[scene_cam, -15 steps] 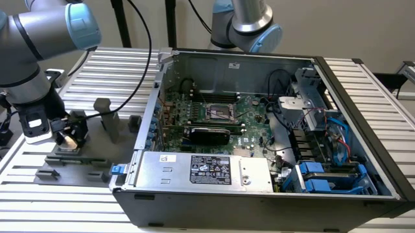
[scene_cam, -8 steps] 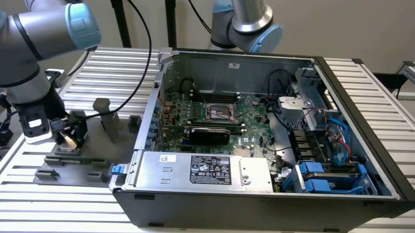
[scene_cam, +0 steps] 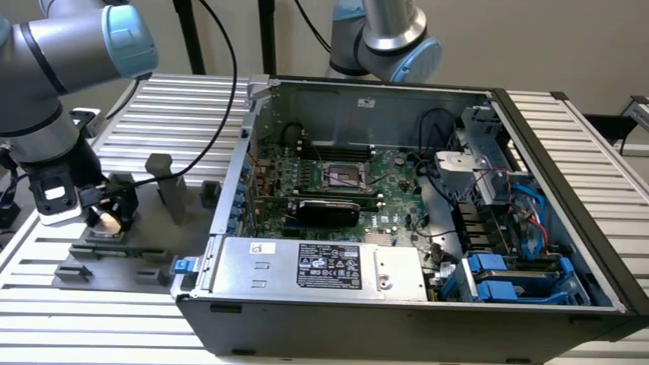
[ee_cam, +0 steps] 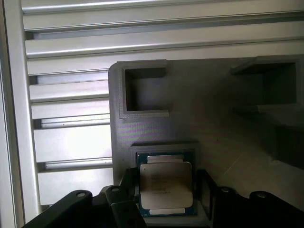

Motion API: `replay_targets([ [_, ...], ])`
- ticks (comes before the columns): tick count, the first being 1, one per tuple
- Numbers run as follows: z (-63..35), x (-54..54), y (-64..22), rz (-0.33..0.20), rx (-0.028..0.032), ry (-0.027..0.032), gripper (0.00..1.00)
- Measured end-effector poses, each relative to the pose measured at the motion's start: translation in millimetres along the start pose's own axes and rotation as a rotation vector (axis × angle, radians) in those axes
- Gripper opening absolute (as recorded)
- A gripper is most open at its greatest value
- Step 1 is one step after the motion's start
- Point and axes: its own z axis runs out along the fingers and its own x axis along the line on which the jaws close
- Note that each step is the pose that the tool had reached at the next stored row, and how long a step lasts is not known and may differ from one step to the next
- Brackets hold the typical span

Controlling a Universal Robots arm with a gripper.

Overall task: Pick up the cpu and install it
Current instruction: 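Pick up the cpu and move it towards the insertion slot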

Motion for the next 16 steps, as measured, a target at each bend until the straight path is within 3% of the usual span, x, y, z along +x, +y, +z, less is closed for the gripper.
replay_targets([
  [7,-2.7,-0.1,0.1,0.000,0.0001,-0.0001,0.64],
  [9,-2.8,-0.1,0.0,0.000,0.0001,-0.0008,0.62],
  [10,-2.8,0.0,0.0,0.000,0.0001,-0.0014,0.55],
  [16,-2.8,-0.1,0.1,0.000,0.0000,-0.0026,0.55],
])
